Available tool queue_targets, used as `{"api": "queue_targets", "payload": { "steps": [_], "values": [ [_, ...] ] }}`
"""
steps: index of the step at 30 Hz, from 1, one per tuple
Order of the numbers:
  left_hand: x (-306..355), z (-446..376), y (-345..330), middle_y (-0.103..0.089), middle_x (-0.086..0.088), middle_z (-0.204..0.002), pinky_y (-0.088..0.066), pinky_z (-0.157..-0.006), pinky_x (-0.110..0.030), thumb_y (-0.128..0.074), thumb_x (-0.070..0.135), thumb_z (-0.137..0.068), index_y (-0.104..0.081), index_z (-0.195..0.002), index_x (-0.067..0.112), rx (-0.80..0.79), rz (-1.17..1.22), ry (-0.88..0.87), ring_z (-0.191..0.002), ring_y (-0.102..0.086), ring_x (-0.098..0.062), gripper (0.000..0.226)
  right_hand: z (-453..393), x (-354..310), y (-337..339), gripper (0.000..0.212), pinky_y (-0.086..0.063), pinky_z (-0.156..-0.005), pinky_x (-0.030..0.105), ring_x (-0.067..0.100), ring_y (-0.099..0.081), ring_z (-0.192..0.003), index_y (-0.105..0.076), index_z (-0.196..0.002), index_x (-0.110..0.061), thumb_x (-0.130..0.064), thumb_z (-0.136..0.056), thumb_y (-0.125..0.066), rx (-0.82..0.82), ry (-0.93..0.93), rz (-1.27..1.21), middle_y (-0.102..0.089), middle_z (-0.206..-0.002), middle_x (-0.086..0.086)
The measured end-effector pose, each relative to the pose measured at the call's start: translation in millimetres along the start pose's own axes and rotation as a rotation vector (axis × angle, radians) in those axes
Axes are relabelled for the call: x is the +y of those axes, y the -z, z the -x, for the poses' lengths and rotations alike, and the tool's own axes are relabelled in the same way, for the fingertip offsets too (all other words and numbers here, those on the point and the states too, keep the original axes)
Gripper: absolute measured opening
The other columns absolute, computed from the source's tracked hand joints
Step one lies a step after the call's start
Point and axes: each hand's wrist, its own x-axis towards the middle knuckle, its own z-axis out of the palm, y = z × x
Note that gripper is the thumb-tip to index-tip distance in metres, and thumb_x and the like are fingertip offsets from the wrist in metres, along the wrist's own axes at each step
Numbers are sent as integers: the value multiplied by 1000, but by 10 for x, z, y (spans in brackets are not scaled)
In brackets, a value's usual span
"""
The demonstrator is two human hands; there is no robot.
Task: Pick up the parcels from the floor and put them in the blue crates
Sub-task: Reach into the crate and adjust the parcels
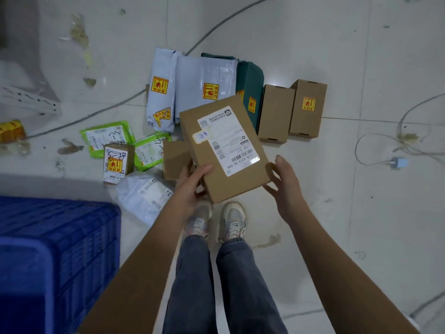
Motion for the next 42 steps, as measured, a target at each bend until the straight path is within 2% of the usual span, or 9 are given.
{"api": "queue_targets", "payload": {
  "steps": [2, 5, 9, 14, 21, 28, 33, 38, 42],
  "values": [
    [96, 162, 227, -66, 2, -107, -55, -63, -26, -73, 28, -64, -44, -137, 22, -52, -32, -3, -92, -62, -15, 78, 40, -121, -59, 74, -46, -91, 34, 20, -47, -127, -37, -140, -29, -55, -74, -59, -157, -15, 133, -50, -136, -2],
    [142, 402, 552, -64, -2, -123, -51, -90, -38, -72, 39, -51, -46, -136, 24, -80, -54, -32, -108, -61, -20, 91, 102, -219, -308, 54, -50, -78, 28, 17, -59, -115, -40, -139, -30, -39, -89, -57, -388, -25, 360, -63, -121, -4],
    [105, 619, 927, -64, -1, -124, -46, -96, -40, -71, 39, -50, -44, -138, 24, -38, 17, -99, -109, -61, -19, 94, 248, -183, -752, 48, -52, -68, 18, 7, -65, -100, -44, -134, -32, -33, -88, -60, -499, -9, 465, -66, -117, -6],
    [-84, 879, 1494, -64, -1, -126, -48, -95, -47, -67, 27, -66, -45, -138, 24, 45, 180, -156, -116, -59, -23, 75, 462, 115, -1308, 53, -52, -71, 20, 10, -64, -105, -43, -137, -30, -30, -88, -62, -564, 28, 554, -64, -124, -6],
    [-373, 1487, 2433, -65, 9, -119, -50, -83, -22, -56, 21, -90, -49, -131, 27, 150, 281, -259, -105, -64, -6, 42, 1090, 622, -2061, 81, -52, -77, 24, 10, -63, -108, -42, -139, -32, -49, -64, -68, -692, 84, 716, -62, -126, -9],
    [-673, 2280, 3842, -61, 3, -124, -47, -83, -23, -56, 8, -87, -48, -130, 21, 275, 397, -261, -106, -60, -11, 45, 1926, 1362, -3082, 42, -52, -64, 16, 0, -67, -86, -53, -109, -30, -26, -70, -68, -819, 102, 804, -67, -105, -10],
    [-1019, 2547, 4861, -60, 3, -124, -45, -97, -35, -56, 12, -83, -49, -129, 20, 373, 479, -241, -113, -57, -16, 47, 2397, 2109, -4088, 70, -50, -94, 33, 13, -57, -119, -49, -130, -24, -42, -68, -73, -893, 129, 959, -58, -131, -3],
    [-1466, 2329, 5386, -55, -1, -131, -43, -103, -47, -51, 19, -91, -45, -129, 24, 466, 569, -118, -113, -54, -22, 39, 2389, 2851, -4732, 48, -45, -104, 38, 14, -53, -122, -47, -136, -20, -26, -90, -60, -945, 235, 1272, -56, -133, -3],
    [-1815, 1939, 5599, -53, 2, -127, -44, -86, -35, -54, 27, -92, -39, -139, 17, 561, 730, -17, -105, -54, -20, 50, 2178, 3480, -4977, 49, -41, -108, 40, 21, -46, -129, -40, -142, -16, -17, -95, -53, -937, 317, 1530, -50, -140, 4]
  ]
}}
